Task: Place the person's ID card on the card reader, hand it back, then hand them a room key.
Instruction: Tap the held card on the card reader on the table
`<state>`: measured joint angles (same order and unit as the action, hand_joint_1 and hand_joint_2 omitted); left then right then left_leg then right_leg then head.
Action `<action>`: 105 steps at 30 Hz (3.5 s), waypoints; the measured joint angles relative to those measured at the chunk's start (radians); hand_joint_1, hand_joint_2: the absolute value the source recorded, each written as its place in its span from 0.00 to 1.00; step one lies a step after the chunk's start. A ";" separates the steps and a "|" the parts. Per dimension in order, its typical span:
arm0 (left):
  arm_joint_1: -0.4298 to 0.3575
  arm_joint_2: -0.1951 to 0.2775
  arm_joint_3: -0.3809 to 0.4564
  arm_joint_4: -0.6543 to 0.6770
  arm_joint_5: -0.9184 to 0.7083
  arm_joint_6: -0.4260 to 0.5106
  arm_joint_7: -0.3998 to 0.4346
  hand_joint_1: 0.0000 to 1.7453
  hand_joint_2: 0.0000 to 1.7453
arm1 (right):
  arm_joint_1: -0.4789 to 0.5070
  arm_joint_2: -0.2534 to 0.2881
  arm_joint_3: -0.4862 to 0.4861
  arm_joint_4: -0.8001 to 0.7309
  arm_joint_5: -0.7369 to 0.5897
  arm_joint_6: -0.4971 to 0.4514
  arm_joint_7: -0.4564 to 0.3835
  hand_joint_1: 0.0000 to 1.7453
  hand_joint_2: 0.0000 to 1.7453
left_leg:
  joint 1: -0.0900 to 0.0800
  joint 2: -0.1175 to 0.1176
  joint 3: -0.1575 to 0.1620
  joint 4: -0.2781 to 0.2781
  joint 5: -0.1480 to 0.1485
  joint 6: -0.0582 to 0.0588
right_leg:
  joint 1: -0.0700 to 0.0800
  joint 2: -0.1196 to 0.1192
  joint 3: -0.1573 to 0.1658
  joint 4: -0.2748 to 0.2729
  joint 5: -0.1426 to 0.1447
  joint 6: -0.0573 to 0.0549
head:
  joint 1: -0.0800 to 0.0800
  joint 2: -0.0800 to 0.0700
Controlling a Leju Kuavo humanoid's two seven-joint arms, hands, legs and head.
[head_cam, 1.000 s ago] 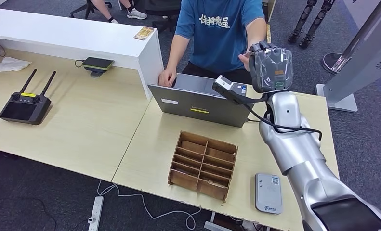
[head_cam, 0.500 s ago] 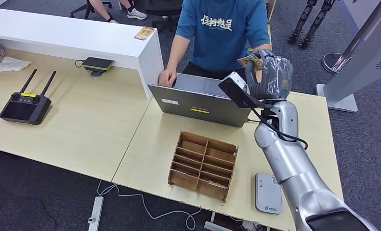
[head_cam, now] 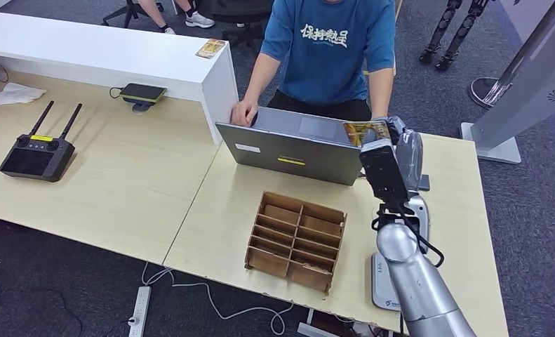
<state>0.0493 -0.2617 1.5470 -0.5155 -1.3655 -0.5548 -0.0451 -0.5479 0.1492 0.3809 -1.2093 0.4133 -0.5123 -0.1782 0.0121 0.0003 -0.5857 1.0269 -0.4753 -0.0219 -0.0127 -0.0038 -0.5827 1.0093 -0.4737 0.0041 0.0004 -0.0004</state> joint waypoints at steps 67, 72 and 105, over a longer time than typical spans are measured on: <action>0.006 -0.074 0.006 -0.115 0.155 0.029 0.054 0.00 0.00 | 0.608 -0.122 -0.248 -0.226 0.069 0.000 0.117 1.00 1.00 | 0.000 0.000 0.000 0.000 -0.002 0.001 | 0.000 0.000 0.000 0.000 -0.001 0.001 | 0.000 0.000; 0.006 -0.075 0.006 -0.115 0.158 0.030 0.052 0.00 0.00 | 0.619 -0.131 -0.260 -0.249 0.091 0.002 0.131 1.00 1.00 | 0.000 0.000 0.000 0.000 -0.002 0.001 | 0.000 0.000 0.000 0.000 -0.001 0.001 | 0.000 0.000; 0.010 -0.077 0.016 -0.114 0.189 0.029 0.052 0.00 0.00 | 0.700 -0.176 -0.199 -0.314 0.064 0.062 0.206 1.00 1.00 | 0.000 0.000 -0.001 0.000 -0.002 0.002 | 0.000 -0.001 0.001 0.000 -0.001 0.001 | 0.000 0.000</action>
<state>0.0588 -0.3391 1.5633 -0.6295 -1.1762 -0.5257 0.0065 0.1520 -0.0265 0.1823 -1.5229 0.4770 -0.4500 0.0281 0.0120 0.0003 -0.5864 1.0268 -0.4772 -0.0202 -0.0127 -0.0044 -0.5821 1.0090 -0.4749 0.0053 0.0001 -0.0004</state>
